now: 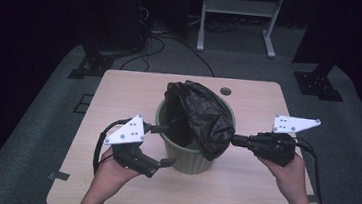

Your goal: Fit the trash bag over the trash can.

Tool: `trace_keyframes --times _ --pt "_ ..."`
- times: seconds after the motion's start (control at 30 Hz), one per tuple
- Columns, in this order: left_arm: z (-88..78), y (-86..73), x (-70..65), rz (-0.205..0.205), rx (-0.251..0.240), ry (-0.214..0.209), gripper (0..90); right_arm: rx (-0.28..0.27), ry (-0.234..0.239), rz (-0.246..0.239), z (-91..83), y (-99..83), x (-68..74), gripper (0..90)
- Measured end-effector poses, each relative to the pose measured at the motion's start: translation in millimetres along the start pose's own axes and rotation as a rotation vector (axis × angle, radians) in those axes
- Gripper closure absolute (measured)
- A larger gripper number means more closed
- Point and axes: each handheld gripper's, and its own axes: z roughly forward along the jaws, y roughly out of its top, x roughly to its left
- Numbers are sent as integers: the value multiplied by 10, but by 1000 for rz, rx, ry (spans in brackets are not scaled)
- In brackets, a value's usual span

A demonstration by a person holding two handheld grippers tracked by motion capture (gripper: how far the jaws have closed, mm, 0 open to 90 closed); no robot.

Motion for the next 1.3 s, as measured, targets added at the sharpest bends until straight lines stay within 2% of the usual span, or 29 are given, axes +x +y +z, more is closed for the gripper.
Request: trace_keyframes --times 0.17,0.3,0.33,0.43,0.57,0.6,0.67,0.7,0.8,0.83,0.87,0.9,0.97,1.0,1.13,1.23,1.3 --pt "167 66 32 -12 -13 -20 128 7 29 -22 157 95 42 897" --pt "163 101 13 -6 -33 -11 129 10 34 -29 195 116 60 897" --pt "124 125 -4 8 -52 -9 140 13 27 -32 195 120 65 896" --pt "85 148 -21 15 -75 -6 179 12 26 -34 190 121 63 896" --pt "74 185 -24 23 -66 -7 279 8 28 -34 184 125 63 895" --pt "91 188 -15 8 -60 -26 312 7 28 -35 186 124 65 894" --pt "105 189 -17 -1 -57 -35 339 8 29 -35 187 124 68 894" --pt "127 194 -30 -6 -42 -51 414 8 28 -36 189 124 69 894" --pt "136 199 -46 -8 -30 -46 524 9 27 -35 189 125 64 894" --pt "136 200 -45 -5 -24 -47 524 9 27 -35 189 125 64 894" --pt "136 203 -34 -28 -23 -56 600 9 27 -35 183 127 64 893" --pt "139 206 -25 -30 -17 -55 631 9 26 -34 179 128 65 893" --pt "147 210 -22 -34 -7 -57 658 7 26 -35 175 129 66 893" --pt "164 218 -14 -38 13 -67 724 5 27 -36 170 130 68 893" --pt "176 222 -12 -35 19 -81 883 5 26 -37 169 129 69 893" --pt "167 221 -9 -42 19 -83 897 7 25 -37 173 126 69 886" --pt "102 205 32 -57 11 -63 897 10 21 -33 163 118 58 874"
